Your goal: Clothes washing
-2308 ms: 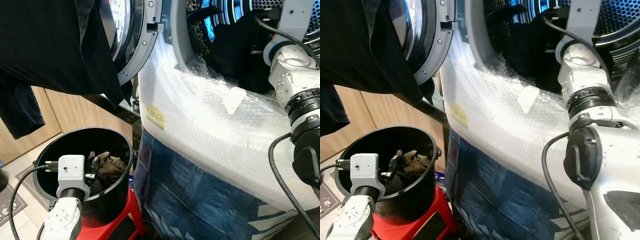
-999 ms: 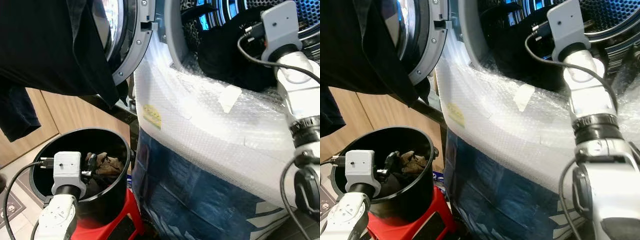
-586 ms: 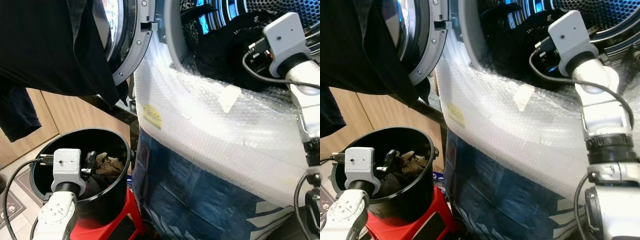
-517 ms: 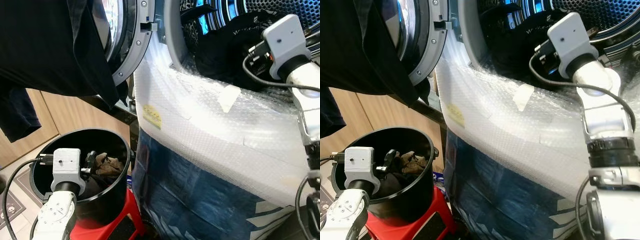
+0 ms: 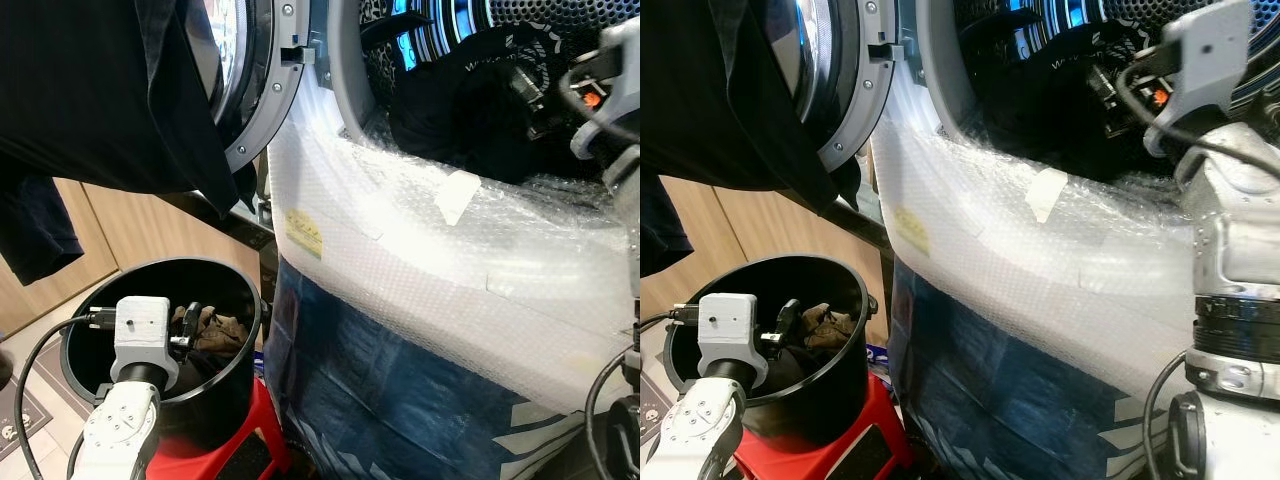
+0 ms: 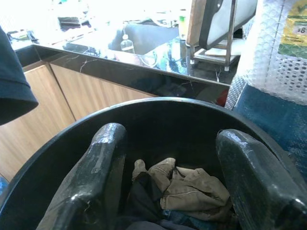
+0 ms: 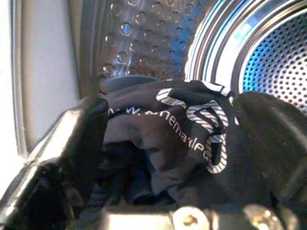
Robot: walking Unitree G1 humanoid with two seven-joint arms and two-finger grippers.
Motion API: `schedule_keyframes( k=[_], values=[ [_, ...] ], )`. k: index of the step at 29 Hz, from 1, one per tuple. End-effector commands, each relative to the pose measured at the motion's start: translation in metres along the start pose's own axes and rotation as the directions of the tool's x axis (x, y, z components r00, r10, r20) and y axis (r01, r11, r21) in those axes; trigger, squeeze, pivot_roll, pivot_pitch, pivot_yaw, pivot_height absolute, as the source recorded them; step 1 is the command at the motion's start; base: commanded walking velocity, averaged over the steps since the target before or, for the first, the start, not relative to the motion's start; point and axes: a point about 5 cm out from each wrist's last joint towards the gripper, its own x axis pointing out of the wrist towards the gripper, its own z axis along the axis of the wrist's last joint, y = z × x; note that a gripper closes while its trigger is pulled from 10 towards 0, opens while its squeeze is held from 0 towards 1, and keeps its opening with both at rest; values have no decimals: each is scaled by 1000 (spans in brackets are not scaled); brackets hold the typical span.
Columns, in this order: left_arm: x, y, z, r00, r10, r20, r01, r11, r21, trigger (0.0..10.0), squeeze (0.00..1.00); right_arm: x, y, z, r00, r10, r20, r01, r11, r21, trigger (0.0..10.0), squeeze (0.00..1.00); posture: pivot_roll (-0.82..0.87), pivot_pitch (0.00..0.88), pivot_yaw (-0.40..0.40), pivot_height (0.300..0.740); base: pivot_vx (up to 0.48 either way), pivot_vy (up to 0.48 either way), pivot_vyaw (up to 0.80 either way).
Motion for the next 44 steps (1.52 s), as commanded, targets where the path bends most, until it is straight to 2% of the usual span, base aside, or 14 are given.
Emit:
schedule_keyframes(
  k=[1, 3, 4, 7, 10, 13, 16, 18, 21, 27, 34, 39, 42, 44],
  values=[
    [0, -3, -2, 1000, -17, -10, 17, 1000, -9, 10000, 0, 1, 10, 13, 996, 75, 36, -78, 992, 95, 10000, 0, 267, 52, -40, 740, 0, 0, 0],
    [0, -4, -2, 1000, -18, -10, 17, 1000, -11, 10000, 0, 3, 23, 14, 988, 151, 40, -155, 973, 169, 10000, 0, 264, 57, -41, 740, 0, 0, 0],
    [0, -4, -2, 1000, -19, -11, 19, 1000, -12, 10000, 0, 7, 36, 13, 977, 211, 28, -211, 945, 249, 10000, 0, 266, 57, -44, 740, 0, 0, 0],
    [-1, -4, -2, 1000, -17, -13, 17, 1000, -16, 10000, 0, 12, 52, 11, 956, 292, 23, -285, 910, 302, 10000, 0, 264, 57, -45, 740, 0, 0, 0],
    [-1, -5, -3, 1000, -21, -14, 20, 1000, -17, 10000, 0, 19, 73, 10, 921, 390, -6, -359, 852, 383, 10000, 0, 265, 51, -47, 740, 0, 0, 0],
    [-1, -6, -4, 1000, -20, -14, 20, 1000, -21, 10000, 0, 23, 95, 6, 882, 470, -23, -428, 821, 378, 10000, 0, 275, 38, -54, 740, 0, 0, 0],
    [-1, -6, -4, 1000, -15, -11, 14, 1000, -25, 10000, 0, 27, 107, 5, 864, 503, -11, -453, 789, 415, 10000, 0, 283, 26, -55, 740, 0, 0, 0],
    [-1, -6, -4, 1000, -14, -11, 14, 1000, -24, 10000, 0, 29, 110, 5, 860, 510, -9, -458, 781, 426, 10000, 0, 283, 26, -55, 740, 0, 0, 0],
    [-1, -5, -3, 1000, -12, -7, 12, 1000, -23, 10000, 0, 39, 121, 0, 847, 532, -16, -466, 755, 462, 10000, 0, 296, 13, -57, 740, 0, 0, 0],
    [-1, -4, -2, 1000, -3, -2, 3, 1000, -23, 10000, 0, 51, 123, -11, 852, 519, -65, -430, 766, 479, 10000, 0, 311, 0, -63, 740, 0, 0, 0],
    [1, -2, -2, 1000, 6, 2, -6, 1000, -18, 10000, 0, 73, 117, -19, 900, 411, -146, -303, 829, 470, 10000, 0, 314, 0, -64, 740, 0, 0, 0],
    [1, -3, -1, 1000, 8, 2, -8, 1000, -22, 10000, 0, 86, 105, -21, 938, 294, -185, -164, 844, 510, 10000, 0, 306, 1, -65, 740, 0, 0, 0],
    [1, -5, -2, 1000, 4, -2, -4, 1000, -22, 10000, 0, 90, 99, -23, 948, 248, -202, -124, 867, 482, 10000, 0, 307, 5, -62, 740, 0, 0, 0],
    [2, -6, 0, 1000, -6, 0, 6, 1000, -20, 10000, 0, 91, 85, -34, 953, 153, -260, -23, 896, 444, 10000, 0, 314, 15, -59, 740, 0, 0, 0]
  ],
)
